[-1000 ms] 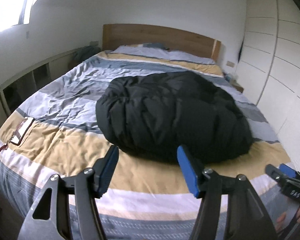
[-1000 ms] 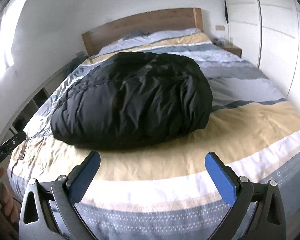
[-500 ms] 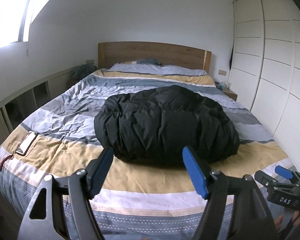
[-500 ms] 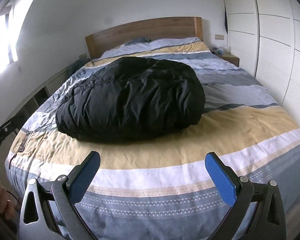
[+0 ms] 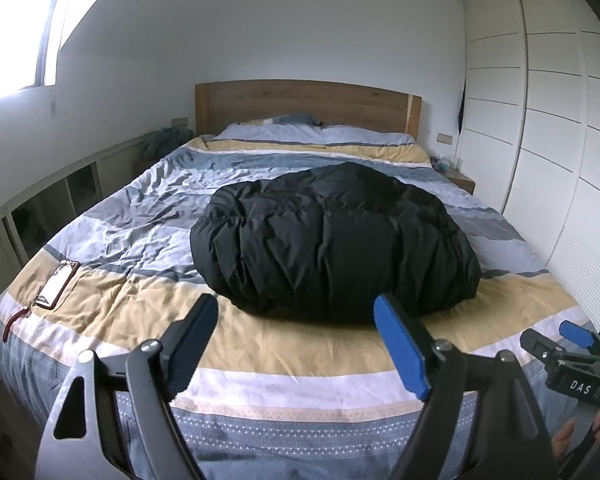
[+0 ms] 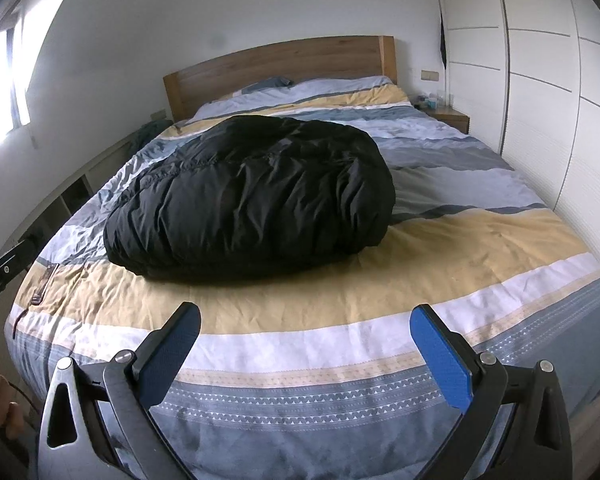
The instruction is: Fold large clothes
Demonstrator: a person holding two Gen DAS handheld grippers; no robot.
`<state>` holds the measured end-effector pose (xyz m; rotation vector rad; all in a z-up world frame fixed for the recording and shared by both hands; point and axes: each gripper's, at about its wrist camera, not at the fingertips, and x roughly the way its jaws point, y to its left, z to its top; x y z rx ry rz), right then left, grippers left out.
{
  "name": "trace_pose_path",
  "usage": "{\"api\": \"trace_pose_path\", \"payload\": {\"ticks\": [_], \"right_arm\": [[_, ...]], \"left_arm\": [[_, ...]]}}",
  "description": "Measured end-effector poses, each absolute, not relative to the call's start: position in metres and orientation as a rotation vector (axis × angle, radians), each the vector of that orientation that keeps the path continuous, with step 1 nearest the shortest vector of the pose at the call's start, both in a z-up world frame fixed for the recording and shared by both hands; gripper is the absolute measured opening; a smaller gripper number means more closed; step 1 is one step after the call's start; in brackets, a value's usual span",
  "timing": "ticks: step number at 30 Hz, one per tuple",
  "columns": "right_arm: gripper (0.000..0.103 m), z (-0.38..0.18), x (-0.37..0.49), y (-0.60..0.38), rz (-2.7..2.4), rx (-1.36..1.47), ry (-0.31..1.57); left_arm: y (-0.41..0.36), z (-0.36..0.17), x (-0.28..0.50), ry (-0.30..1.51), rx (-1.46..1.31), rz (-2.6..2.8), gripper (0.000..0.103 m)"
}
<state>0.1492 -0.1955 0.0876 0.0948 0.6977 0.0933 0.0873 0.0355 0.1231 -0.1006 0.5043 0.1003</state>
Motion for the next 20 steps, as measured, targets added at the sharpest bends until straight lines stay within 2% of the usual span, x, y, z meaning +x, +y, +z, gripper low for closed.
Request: {"api": "trace_pose_path", "payload": {"ticks": [20], "right_arm": [[0.102, 0.085, 0.147, -0.202, 0.063, 0.080, 0.694]], "left_arm": [[0.045, 0.094, 0.092, 0.587, -0.078, 0.141, 0.081]]}}
